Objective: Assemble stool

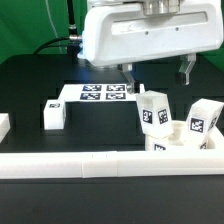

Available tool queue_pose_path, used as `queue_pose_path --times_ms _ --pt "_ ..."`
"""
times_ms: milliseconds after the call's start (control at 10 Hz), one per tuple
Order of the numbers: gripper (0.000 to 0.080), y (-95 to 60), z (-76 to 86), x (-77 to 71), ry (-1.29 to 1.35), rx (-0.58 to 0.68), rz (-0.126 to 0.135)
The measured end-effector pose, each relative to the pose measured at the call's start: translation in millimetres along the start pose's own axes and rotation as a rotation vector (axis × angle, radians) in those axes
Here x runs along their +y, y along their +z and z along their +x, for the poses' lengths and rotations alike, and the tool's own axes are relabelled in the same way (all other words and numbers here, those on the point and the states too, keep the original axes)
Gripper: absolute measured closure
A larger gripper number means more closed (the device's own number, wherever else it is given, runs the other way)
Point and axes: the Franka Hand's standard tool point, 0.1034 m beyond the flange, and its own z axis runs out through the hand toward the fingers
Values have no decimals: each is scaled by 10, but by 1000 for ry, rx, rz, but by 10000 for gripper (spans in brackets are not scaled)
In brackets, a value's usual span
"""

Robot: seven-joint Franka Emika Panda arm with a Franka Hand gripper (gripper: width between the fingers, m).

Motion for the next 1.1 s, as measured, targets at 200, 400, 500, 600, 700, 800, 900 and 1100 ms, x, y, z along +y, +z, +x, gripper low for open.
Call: queue_pose_path --times_ms 200,400,500,600,700,800,900,1100 --pt "151 9 -57 -56 10 -150 20" --pt "151 47 -38 -80 -7 -190 23" --pt "151 79 -17 -78 -45 -161 15" --pt "151 109 -16 -57 -52 -140 5" --pt "151 106 -16 -56 -47 -142 6" --pt "151 108 -16 -53 -47 -141 5" --pt "151 112 -17 -49 -46 -141 5" --pt "151 201 -45 4 -54 -105 -17"
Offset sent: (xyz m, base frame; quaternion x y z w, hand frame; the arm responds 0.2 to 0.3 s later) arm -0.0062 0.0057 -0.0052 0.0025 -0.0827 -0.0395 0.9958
